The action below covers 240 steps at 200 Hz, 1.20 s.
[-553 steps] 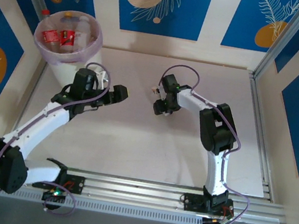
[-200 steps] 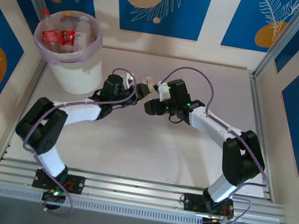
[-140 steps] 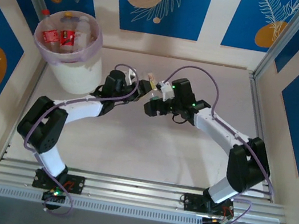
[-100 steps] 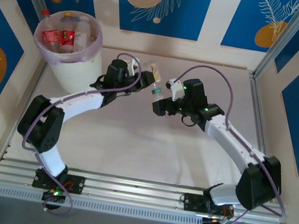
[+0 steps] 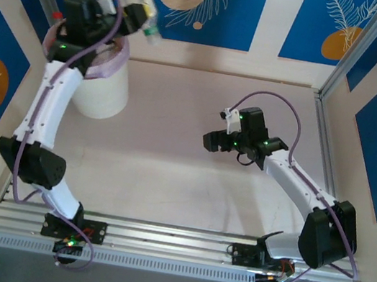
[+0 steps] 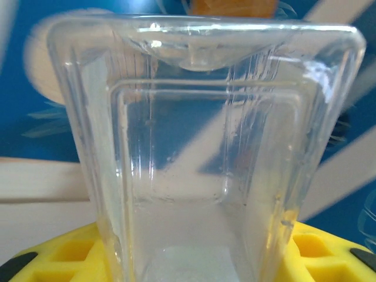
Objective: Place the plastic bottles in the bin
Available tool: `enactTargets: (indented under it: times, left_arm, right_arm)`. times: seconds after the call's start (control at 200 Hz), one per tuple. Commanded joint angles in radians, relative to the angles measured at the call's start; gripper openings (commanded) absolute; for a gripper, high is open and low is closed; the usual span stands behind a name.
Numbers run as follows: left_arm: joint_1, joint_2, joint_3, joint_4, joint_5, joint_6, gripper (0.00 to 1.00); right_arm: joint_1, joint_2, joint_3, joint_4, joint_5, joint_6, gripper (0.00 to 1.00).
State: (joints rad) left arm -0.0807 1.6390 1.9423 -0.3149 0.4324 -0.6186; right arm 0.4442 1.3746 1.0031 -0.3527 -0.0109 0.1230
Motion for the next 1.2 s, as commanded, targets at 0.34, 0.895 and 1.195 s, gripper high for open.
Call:
enactTargets:
  times: [0.34, 0.895, 1.195]
  left_arm:
    - [0.376, -0.088, -0.039, -0.325, -0.017, 0.094, 0.39]
    - [0.389, 0.08, 0.013, -0.443, -0.054, 0.124, 0.43]
    - [0.389, 0.108, 0.043, -0.475, -0.054, 0.165, 0.9]
  right_arm:
    - [-0.029, -0.002, -0.063, 0.038, -0.015, -0.042, 0.82]
    - [-0.041, -0.025, -0.11, 0.047, -0.027, -0.061, 0.82]
    - [-0.04, -0.023, -0.104, 0.042, -0.027, -0.063, 0.81]
